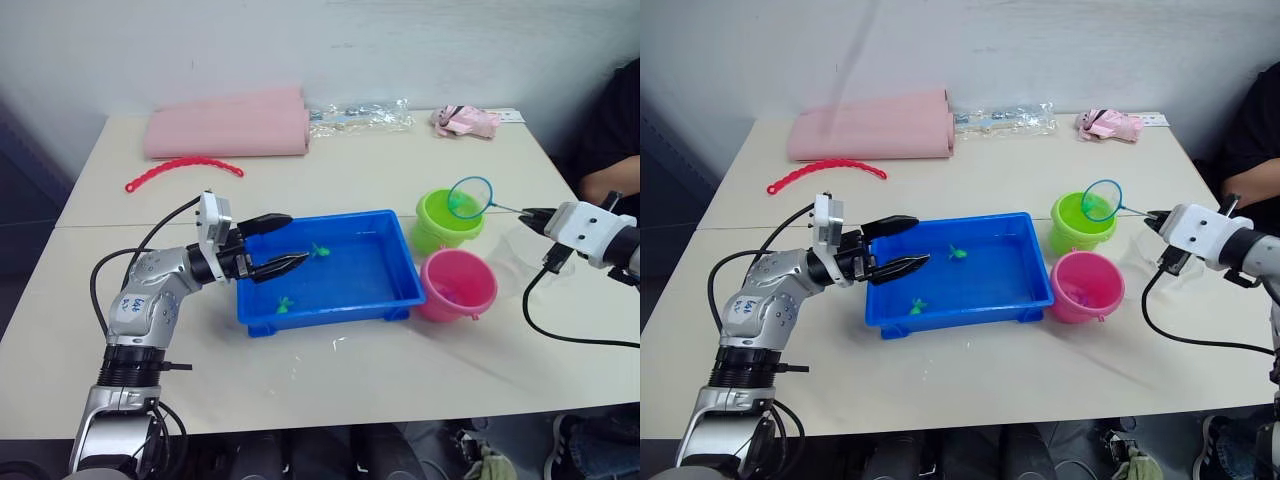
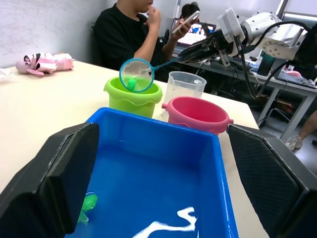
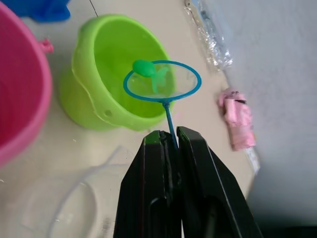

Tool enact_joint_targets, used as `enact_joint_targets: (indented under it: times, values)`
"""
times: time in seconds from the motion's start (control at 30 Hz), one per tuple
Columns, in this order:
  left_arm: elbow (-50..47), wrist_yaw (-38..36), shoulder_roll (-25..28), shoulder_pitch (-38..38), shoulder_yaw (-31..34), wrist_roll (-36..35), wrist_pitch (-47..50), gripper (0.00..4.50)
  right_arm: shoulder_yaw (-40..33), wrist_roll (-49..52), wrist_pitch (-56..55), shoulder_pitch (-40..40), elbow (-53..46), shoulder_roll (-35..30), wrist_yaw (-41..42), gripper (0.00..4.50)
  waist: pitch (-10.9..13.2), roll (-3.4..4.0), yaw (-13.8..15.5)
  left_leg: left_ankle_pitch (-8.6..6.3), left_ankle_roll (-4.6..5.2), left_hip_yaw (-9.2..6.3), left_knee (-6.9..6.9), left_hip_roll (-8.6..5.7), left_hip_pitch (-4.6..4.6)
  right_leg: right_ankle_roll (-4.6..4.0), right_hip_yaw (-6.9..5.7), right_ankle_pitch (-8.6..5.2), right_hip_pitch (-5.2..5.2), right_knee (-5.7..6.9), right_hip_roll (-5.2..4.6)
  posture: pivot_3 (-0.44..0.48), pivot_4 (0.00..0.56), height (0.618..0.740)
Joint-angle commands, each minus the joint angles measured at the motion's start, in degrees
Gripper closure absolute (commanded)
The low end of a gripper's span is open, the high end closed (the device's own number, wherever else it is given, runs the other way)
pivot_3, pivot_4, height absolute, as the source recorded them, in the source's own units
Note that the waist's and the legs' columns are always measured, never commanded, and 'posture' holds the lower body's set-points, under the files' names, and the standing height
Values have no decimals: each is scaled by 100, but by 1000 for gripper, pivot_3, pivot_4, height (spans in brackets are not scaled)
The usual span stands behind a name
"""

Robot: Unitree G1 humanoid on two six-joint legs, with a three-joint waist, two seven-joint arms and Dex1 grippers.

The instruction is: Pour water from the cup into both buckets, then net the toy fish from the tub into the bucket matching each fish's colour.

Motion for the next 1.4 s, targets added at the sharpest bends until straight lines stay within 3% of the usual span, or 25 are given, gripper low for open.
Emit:
enact_joint_targets:
  times: [0.03,0.47,0.6,0.73,0.83,0.9,1.07,1.2,1.4]
  values:
    - [-109,-35,-11,-11,31,6,-111,20,214,-695,-1026,-269,258,-405,-585,4500,0,0,-2,0,-1,0,0,1,0,0,0,0,0,0,1,0,150,740]
    - [73,-360,123,-93,-53,179,-386,20,1049,-2043,-2013,-985,870,-914,-1609,4500,6,10,-5,1,-3,4,4,4,3,0,9,0,0,2,8,0,150,740]
    - [129,-420,222,-100,55,176,-414,20,1035,-1517,-2065,-986,959,-847,-1327,4500,6,11,-2,1,-3,4,4,6,3,0,10,0,0,2,11,0,150,740]
    - [43,-510,399,38,223,64,-371,20,536,740,-834,-718,354,-351,-85,4500,8,12,-1,1,-3,2,6,7,2,0,10,0,2,2,12,0,150,740]
    - [-77,-766,717,368,485,15,-544,20,203,3053,1687,-87,-1547,-80,869,4500,8,12,-22,1,-2,-2,4,17,3,0,10,1,5,11,20,0,150,740]
    - [-132,-890,924,574,613,6,-568,20,271,3648,2792,286,-2409,-207,1266,4500,11,20,-14,0,-3,-4,0,27,3,0,15,1,5,22,23,0,150,740]
    - [-170,-1027,1226,839,817,-53,-514,20,527,4067,4645,522,-3530,-332,1432,4500,12,22,29,-8,14,-12,4,8,0,-2,-1,0,5,4,-30,0,150,740]
    - [-197,-1067,1434,1106,920,50,-621,20,1198,3863,6015,472,-4094,-428,1473,4500,12,21,21,-18,23,-17,4,2,-3,-1,-5,1,7,-1,-47,0,150,740]
    - [-596,-764,1368,1493,1023,-24,-578,20,1825,3263,6504,114,-3951,100,1252,4500,12,22,-1,-22,18,-16,-2,4,-11,-2,8,0,1,-16,-45,0,150,740]
